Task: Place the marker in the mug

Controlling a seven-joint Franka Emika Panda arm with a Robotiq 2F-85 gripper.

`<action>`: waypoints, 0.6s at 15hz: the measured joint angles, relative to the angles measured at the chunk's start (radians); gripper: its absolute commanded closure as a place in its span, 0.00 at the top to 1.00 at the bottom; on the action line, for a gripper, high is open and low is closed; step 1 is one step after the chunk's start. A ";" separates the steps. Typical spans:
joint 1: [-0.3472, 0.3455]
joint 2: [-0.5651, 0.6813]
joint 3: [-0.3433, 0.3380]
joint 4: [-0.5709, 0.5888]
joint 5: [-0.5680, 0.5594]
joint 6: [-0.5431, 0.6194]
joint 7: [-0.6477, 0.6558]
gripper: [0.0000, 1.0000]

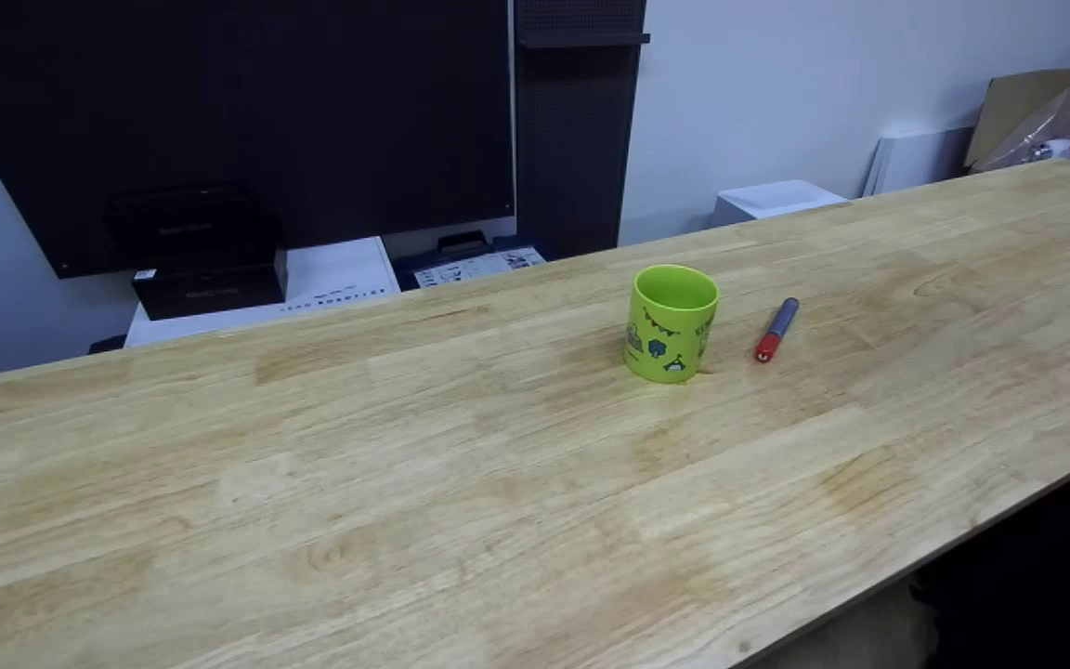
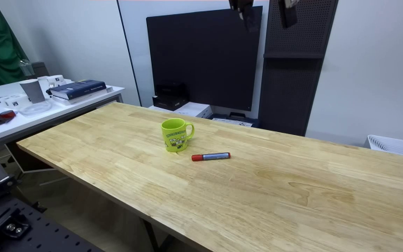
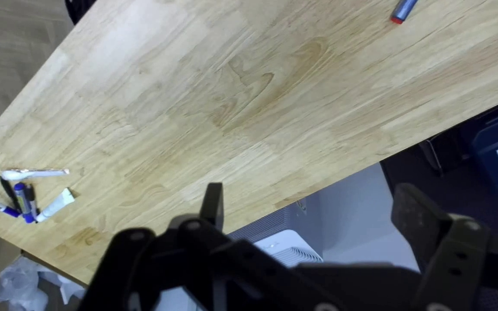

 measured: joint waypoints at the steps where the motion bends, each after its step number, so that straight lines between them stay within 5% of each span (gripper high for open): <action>1: 0.021 0.056 -0.003 0.038 0.014 0.010 0.008 1.00; 4: 0.114 0.200 -0.025 0.140 0.093 0.022 -0.001 1.00; 9: 0.138 0.188 -0.070 0.130 0.089 0.024 -0.008 1.00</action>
